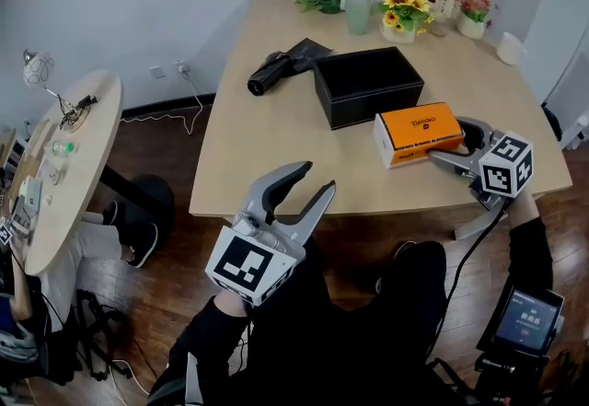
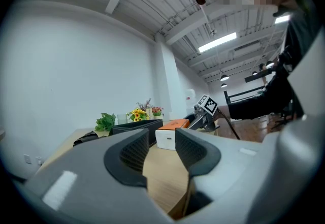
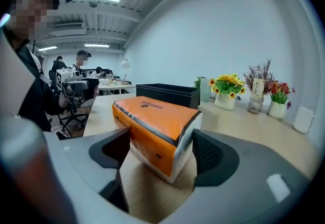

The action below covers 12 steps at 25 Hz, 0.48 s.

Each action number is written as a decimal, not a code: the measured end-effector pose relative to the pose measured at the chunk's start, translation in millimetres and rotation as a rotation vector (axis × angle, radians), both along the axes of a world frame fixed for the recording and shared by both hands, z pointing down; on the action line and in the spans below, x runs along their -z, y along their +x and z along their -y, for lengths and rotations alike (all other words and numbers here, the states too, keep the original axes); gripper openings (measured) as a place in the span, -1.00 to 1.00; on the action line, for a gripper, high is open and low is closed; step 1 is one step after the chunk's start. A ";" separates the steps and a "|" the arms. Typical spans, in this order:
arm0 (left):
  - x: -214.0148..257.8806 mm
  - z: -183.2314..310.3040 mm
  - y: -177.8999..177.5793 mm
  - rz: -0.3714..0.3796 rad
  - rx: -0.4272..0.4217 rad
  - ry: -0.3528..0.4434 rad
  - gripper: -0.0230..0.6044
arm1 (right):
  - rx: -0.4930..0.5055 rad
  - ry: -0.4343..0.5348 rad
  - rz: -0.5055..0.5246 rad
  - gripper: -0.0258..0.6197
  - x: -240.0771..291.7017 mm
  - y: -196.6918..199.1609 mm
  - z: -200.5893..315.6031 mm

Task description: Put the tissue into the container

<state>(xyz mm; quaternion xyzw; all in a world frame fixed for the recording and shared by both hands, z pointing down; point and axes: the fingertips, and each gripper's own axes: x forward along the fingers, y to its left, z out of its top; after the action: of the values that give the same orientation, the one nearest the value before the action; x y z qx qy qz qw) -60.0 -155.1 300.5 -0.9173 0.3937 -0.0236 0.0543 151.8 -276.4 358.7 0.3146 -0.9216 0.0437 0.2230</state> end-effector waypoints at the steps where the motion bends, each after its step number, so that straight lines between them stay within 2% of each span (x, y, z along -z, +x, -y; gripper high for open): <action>1: -1.3 0.0 -0.3 0.004 0.001 -0.005 -0.48 | 0.000 0.008 0.001 0.28 -0.3 0.5 0.2; 12: -2.3 2.2 -3.4 0.023 0.008 -0.008 -0.48 | -0.016 0.023 0.032 0.23 3.1 3.1 -4.7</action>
<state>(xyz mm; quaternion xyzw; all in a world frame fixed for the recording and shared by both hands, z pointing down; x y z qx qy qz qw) -63.5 -157.2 302.9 -0.9156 0.3967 -0.0358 0.0551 154.9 -271.7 355.5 0.3239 -0.9229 0.0399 0.2044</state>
